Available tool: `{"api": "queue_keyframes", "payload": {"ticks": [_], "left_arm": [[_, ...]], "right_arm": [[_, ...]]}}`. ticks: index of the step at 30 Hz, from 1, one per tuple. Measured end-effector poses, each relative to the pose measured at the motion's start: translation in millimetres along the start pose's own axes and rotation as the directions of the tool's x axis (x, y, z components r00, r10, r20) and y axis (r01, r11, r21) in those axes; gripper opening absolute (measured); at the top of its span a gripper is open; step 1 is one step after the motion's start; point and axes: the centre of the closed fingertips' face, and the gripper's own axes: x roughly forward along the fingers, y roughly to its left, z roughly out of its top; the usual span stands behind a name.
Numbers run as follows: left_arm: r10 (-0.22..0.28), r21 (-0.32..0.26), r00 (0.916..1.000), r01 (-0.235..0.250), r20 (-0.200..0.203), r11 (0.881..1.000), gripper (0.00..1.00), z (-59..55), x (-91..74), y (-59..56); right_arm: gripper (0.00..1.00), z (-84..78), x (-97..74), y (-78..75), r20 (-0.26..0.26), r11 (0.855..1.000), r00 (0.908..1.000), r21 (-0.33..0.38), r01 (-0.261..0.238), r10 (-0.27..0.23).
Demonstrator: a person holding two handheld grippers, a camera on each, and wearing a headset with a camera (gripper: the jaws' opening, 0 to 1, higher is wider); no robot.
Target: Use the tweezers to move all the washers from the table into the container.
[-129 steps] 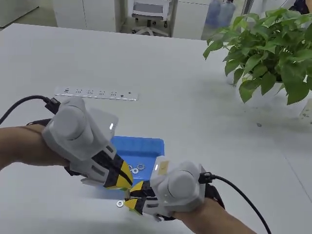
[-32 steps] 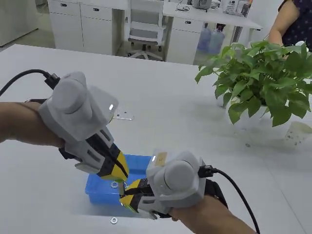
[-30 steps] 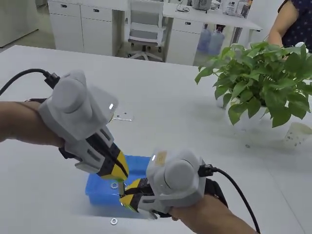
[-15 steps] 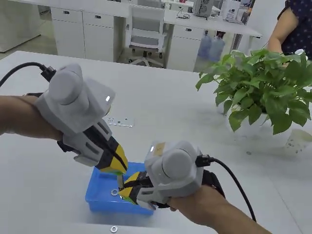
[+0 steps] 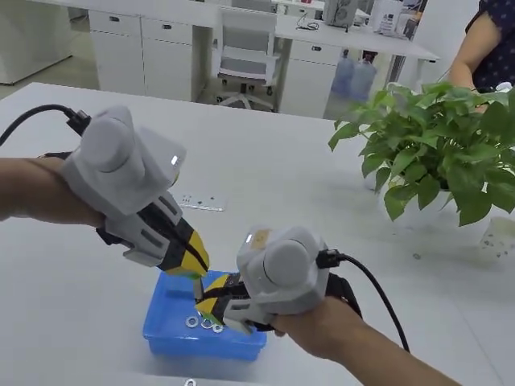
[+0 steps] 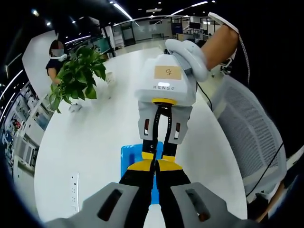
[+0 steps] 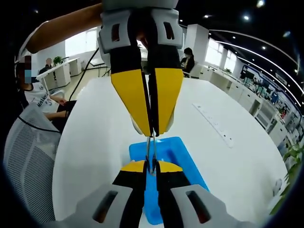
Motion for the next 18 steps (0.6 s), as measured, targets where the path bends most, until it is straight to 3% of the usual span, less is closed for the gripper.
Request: {"api": "queue_keyframes", "payload": {"ticks": [18], "left_arm": [[0.025, -0.048, 0.9996, -0.024, 0.016, 0.999, 0.05, -23.9, 17.0, 11.5]], "right_arm": [[0.09, -17.8, 24.2, -9.7, 0.004, 0.999, 0.9992, 0.029, -0.040, 0.040]]}}
